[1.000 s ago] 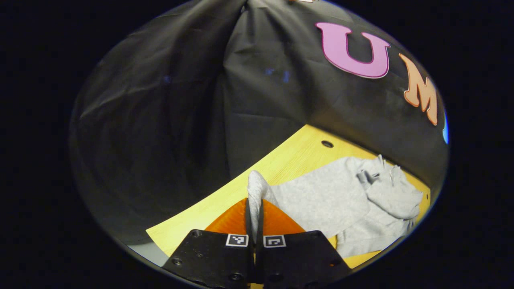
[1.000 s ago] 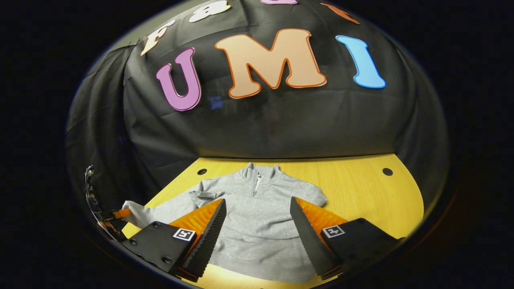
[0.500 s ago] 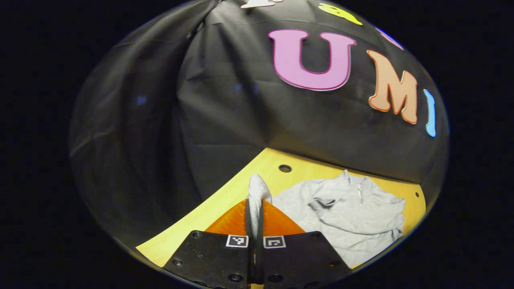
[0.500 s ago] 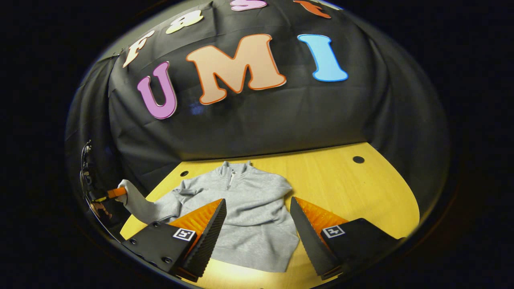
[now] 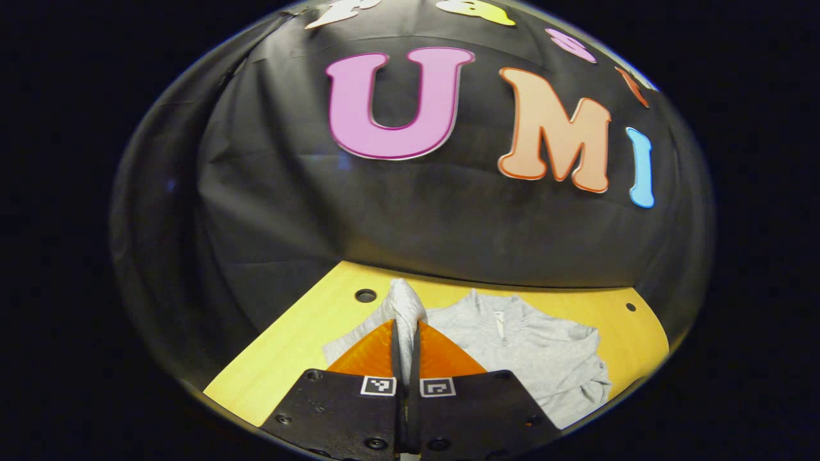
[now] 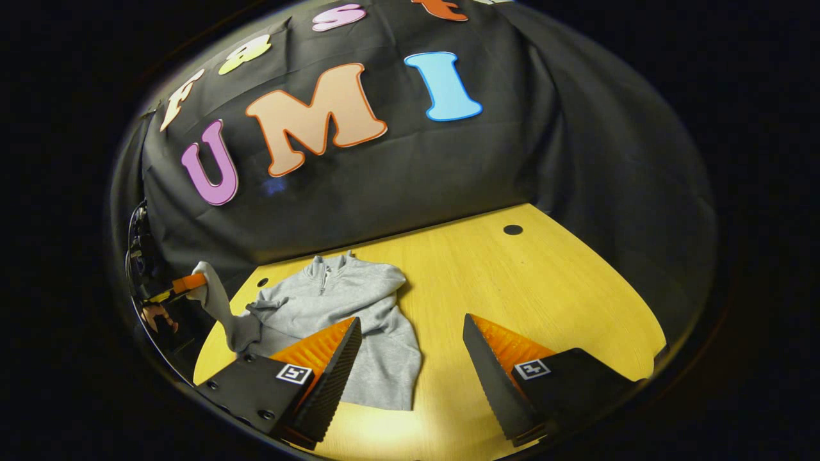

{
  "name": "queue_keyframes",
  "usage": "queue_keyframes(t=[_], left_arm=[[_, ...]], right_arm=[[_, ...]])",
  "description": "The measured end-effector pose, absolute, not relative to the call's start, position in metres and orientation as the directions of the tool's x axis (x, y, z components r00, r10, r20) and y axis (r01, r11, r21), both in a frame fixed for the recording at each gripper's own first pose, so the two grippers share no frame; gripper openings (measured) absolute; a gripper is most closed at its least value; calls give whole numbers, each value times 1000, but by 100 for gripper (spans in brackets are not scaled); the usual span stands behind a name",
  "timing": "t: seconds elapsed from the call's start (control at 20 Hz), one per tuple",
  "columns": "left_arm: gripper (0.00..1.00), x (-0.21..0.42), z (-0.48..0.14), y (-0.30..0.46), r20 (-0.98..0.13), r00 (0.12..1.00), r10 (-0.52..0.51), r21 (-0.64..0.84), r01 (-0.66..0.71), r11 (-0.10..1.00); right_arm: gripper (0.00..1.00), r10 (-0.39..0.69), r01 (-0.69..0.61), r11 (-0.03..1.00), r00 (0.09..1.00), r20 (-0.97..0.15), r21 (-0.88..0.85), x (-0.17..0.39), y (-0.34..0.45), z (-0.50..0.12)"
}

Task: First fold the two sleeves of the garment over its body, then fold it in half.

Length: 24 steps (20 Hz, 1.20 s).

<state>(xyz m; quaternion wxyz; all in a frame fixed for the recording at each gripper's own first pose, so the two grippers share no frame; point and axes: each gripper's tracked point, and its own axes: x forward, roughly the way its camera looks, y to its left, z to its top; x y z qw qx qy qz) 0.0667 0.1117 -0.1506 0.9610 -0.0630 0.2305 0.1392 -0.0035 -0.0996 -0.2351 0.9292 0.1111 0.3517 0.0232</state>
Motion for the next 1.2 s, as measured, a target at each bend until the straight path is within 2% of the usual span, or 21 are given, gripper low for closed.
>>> queue_keyframes(t=[0.1,0.15,0.55,0.65,0.9,0.95,1.05,1.15,1.2], left_arm=[[0,82,-150,86,-458,867,196,-65,-252,965],[0,88,-153,73,-461,870,174,-71,-231,970],[0,132,-160,-29,-464,886,12,-73,-52,996],[0,138,-165,-53,-469,883,-29,-84,-11,996],[0,148,-186,-105,-500,859,-113,-125,58,990],[0,149,-191,-115,-506,852,-134,-143,71,987],[0,151,-200,-133,-518,839,-165,-169,89,982],[0,153,-212,-145,-534,826,-182,-168,107,980],[0,154,-219,-150,-544,818,-188,-159,120,980]], right_arm=[[95,105,53,975,750,-653,216,-9,-110,-235],[98,97,60,975,749,-655,213,-12,-115,-234],[98,33,117,977,749,-662,181,-36,-156,-229],[95,16,143,973,745,-667,182,-46,-169,-229],[99,-22,178,971,736,-677,162,-56,-191,-230],[95,-26,180,971,733,-680,158,-59,-193,-229],[98,-37,185,972,730,-682,145,-64,-198,-227],[98,-45,197,970,724,-688,145,-69,-204,-226],[95,-47,204,968,719,-693,146,-71,-206,-227]])
